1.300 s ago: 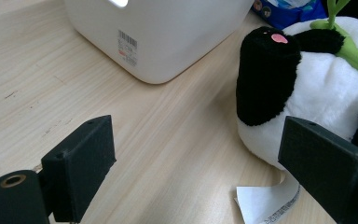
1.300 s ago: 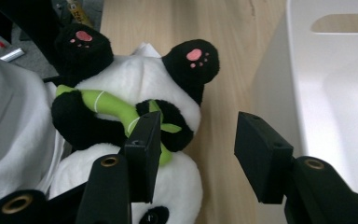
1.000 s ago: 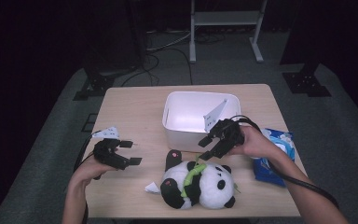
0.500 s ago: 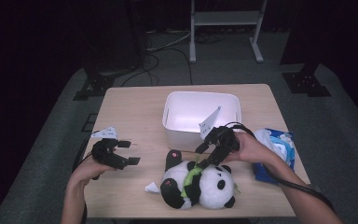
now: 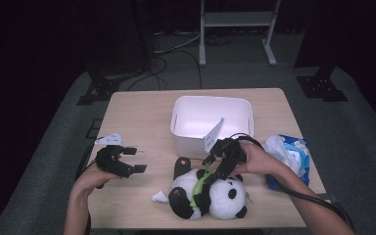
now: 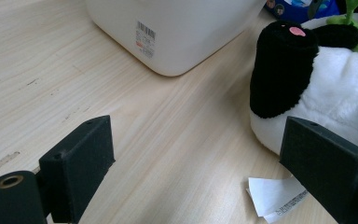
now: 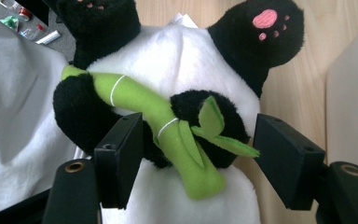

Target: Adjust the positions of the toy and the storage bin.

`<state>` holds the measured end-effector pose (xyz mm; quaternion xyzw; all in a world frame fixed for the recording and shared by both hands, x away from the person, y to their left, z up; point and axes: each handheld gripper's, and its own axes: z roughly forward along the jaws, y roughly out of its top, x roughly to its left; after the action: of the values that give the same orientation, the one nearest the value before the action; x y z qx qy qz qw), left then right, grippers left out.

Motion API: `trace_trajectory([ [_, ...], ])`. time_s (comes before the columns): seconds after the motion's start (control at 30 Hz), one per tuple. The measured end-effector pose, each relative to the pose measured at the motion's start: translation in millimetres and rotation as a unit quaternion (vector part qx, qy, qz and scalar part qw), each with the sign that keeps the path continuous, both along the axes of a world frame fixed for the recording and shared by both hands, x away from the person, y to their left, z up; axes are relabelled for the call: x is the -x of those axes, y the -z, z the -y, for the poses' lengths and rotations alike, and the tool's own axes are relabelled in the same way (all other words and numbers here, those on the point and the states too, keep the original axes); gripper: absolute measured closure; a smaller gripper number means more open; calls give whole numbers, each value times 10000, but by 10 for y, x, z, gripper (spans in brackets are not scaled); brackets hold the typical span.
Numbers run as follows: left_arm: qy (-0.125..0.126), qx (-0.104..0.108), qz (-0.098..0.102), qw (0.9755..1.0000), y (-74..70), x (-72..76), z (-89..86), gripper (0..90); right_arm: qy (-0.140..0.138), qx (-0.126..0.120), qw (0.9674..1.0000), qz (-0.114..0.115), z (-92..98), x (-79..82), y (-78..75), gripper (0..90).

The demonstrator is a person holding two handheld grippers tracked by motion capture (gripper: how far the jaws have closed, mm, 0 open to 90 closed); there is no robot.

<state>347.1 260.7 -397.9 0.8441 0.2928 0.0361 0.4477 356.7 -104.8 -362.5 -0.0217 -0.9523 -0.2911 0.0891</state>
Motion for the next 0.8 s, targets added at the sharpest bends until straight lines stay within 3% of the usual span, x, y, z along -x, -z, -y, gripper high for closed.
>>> trace_trajectory([
  [0.43,-33,29,-3,10000,-2,2,-20,87,-98,267,9995,-144,-136,21,171,304],
  [0.8,-43,32,4,10000,-7,0,-26,87,-204,263,9994,-38,-141,73,174,469],
])
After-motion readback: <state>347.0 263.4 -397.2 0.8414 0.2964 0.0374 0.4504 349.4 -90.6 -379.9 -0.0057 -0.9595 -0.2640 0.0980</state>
